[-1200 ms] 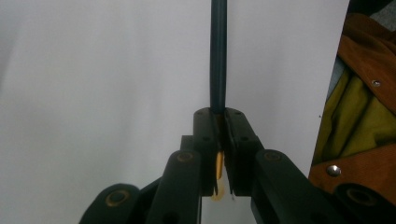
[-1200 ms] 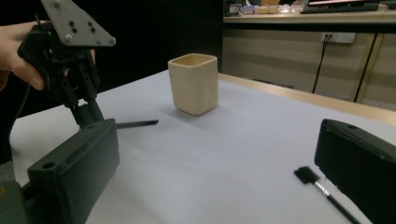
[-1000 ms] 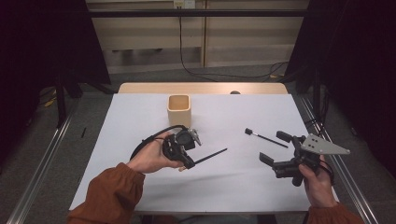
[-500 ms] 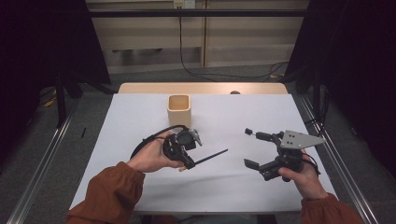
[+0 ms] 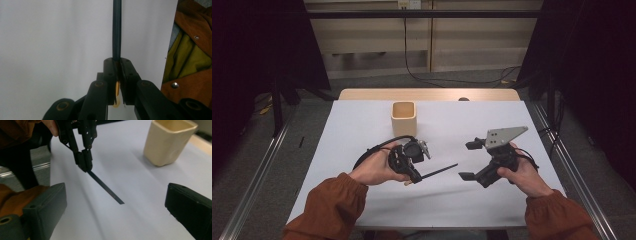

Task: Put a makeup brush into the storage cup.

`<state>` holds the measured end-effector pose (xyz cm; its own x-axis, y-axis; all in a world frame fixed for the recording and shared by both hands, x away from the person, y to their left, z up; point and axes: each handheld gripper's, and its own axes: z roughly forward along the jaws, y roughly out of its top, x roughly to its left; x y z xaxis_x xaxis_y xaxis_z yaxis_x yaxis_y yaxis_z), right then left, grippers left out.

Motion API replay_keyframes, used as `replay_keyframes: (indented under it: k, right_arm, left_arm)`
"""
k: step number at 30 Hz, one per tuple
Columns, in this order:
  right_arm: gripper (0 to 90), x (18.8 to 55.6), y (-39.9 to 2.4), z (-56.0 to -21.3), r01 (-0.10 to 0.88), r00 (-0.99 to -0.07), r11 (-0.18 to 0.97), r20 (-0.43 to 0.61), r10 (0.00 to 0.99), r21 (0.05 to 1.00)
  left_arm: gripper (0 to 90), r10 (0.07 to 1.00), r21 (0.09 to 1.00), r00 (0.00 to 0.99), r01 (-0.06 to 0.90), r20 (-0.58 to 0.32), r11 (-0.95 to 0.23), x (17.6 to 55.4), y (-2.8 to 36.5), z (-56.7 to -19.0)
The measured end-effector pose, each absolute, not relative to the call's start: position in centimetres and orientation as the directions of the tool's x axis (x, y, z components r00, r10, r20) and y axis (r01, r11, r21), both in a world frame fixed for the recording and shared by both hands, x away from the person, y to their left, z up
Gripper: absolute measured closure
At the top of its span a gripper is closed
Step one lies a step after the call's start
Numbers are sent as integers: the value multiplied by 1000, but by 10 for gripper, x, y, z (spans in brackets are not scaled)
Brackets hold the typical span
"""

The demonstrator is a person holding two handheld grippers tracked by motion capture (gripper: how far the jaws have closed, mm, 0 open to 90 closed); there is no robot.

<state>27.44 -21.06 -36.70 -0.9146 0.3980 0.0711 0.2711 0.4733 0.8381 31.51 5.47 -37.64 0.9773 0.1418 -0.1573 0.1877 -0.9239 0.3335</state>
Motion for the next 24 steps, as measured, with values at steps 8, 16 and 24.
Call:
replay_keyframes:
  k: [8, 16, 24]
  right_arm:
    - [26, 287, -189, -358, 257, -942, 603, 57, 330, 755]
    - [51, 300, -176, -353, 232, -965, 731, 56, 257, 642]
    - [27, 304, -163, -351, 204, -976, 823, 50, 210, 530]
  left_arm:
    - [843, 155, 329, 975, 201, -160, -923, 314, 53, -377]
    - [843, 133, 315, 980, 175, -151, -933, 315, 51, -377]
    - [842, 111, 296, 981, 156, -162, -942, 315, 48, -379]
